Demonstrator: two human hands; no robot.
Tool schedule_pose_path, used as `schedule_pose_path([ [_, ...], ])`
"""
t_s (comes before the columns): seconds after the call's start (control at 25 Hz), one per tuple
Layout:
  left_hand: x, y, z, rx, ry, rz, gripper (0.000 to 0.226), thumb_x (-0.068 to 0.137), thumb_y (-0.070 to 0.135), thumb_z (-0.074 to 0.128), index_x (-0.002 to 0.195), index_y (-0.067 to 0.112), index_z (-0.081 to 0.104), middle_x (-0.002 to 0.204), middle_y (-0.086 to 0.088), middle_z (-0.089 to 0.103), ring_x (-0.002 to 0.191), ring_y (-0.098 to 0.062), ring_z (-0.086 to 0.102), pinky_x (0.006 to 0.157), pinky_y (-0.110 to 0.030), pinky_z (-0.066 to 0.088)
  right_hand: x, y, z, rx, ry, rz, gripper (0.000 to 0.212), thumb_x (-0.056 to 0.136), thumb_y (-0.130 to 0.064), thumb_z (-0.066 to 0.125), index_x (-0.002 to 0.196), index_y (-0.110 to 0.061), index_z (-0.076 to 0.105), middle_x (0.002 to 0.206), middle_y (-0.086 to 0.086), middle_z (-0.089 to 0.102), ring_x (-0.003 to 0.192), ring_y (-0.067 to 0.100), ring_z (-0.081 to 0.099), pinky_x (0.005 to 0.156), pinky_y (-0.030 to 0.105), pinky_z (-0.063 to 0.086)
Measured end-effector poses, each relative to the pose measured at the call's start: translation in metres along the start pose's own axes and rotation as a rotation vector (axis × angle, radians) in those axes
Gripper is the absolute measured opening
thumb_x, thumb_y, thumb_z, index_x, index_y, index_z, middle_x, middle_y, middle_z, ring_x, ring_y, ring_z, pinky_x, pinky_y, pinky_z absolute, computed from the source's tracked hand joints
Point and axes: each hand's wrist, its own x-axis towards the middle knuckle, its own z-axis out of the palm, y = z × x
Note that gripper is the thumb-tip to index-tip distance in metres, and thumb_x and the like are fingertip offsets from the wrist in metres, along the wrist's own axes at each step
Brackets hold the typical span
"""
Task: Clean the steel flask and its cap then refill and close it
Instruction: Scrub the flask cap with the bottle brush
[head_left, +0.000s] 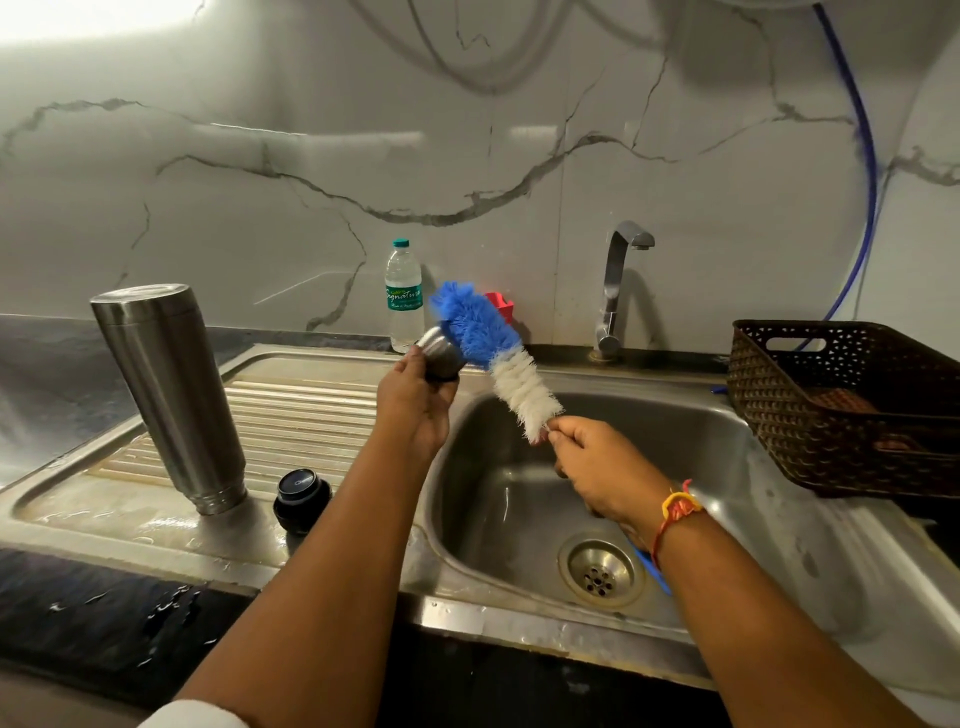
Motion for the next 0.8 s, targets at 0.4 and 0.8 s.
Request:
schedule_pose_path([
  [0.4, -0.009, 0.002, 0.001, 0.083, -0.073, -0.014, 0.023, 0.107, 0.023, 0.047, 0.124, 0.009, 0.057, 0.122, -0.019, 0.068, 0.114, -0.031, 0.068, 0.101, -0.047, 0.055, 0.004, 0.003, 0.003, 0.307, -0.068, 0.175, 0.025, 0.105, -0.028, 0.04, 0.107, -0.023, 0.065, 0.07, 0.0, 0.046, 0.044, 0.006, 0.033, 0.038, 0.022, 0.026],
  [0.8, -0.012, 0.001, 0.003, 0.314, -0.125, 0.037, 0.02, 0.108, 0.012, 0.045, 0.118, 0.006, 0.061, 0.105, -0.012, 0.071, 0.092, -0.019, 0.071, 0.082, -0.026, 0.053, 0.011, 0.003, 0.001, 0.11, 0.189, 0.038, 0.023, 0.102, -0.023, 0.046, 0.098, -0.022, 0.068, 0.074, 0.004, 0.058, 0.065, 0.015, 0.049, 0.058, 0.029, 0.038],
])
